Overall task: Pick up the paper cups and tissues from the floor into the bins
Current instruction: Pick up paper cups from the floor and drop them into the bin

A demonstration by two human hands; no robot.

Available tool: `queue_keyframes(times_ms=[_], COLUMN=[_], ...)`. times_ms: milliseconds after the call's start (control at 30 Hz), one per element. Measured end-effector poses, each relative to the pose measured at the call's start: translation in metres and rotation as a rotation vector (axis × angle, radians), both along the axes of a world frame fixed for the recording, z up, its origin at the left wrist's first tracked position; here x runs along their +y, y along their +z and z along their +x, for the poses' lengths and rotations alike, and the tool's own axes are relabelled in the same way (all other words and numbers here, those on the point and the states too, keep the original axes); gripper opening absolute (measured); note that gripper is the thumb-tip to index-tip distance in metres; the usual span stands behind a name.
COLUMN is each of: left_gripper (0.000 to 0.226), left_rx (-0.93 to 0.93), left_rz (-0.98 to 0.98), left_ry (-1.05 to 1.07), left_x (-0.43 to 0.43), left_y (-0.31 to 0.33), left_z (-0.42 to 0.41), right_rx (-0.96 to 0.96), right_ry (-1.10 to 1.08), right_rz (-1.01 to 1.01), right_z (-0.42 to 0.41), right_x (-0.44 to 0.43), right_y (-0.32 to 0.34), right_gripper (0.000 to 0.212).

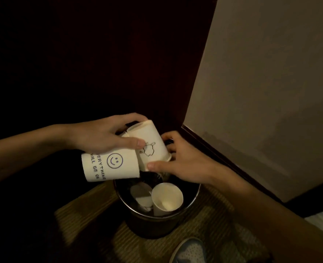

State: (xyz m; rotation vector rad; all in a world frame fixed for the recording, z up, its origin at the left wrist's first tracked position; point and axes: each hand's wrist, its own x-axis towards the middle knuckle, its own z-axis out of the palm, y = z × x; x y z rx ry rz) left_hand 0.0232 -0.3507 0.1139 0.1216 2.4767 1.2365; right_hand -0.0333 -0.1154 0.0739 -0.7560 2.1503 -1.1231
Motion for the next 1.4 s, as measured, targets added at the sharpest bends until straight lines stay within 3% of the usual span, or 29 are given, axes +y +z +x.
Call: queue_keyframes(times_ms=[133, 200, 367, 600, 867, 967, 1067, 1233, 1400], left_gripper=[0.070, 0.077, 0.068, 0.055, 0.050, 0.047, 0.041, 0.038, 0.041], left_rx=[0.105, 0.121, 0.138, 0.177, 0.191, 0.206, 0.291, 0.546, 0.607], left_rz=[0.020, -0.054, -0.147, -0.115, -0.056, 0.002, 0.086, 0.101, -0.009], left_ry=[0.076, 0.076, -0.005, -0.039, 0.036, 0.047, 0.099, 0.325, 0.332], left_x=[-0.004, -0.007, -0.005, 0.001, 0.002, 0.003, 0.004, 0.011, 0.018], left_y=[-0.005, -0.007, -0.009, -0.015, -0.026, -0.031, -0.031, -0.045, -0.071], left_z=[-0.005, -0.006, -0.002, -0.003, -0.005, -0.004, -0.005, -0.010, -0.011], right_rx=[0.042, 0.159, 0.647, 0.504, 0.304, 0.394, 0.458, 0.153, -0.038], right_ry=[-0.103, -0.128, 0.066, 0.225, 0.368, 0.270, 0.085, -0.068, -0.131], right_rz=[-0.056, 0.000, 0.570, 0.864, 0.969, 0.827, 0.397, 0.030, -0.069], right_z=[-0.016, -0.023, -0.033, -0.031, -0.021, -0.022, -0.024, -0.025, -0.022], right_x=[0.012, 0.019, 0.031, 0.028, 0.013, 0.008, -0.003, -0.017, -0.028], right_y=[0.022, 0.031, 0.018, -0.001, -0.014, -0.010, -0.001, 0.008, 0.005], right_gripper=[0.058, 0.051, 0.059, 0.081, 0.081, 0.087, 0.075, 0.034, 0.036])
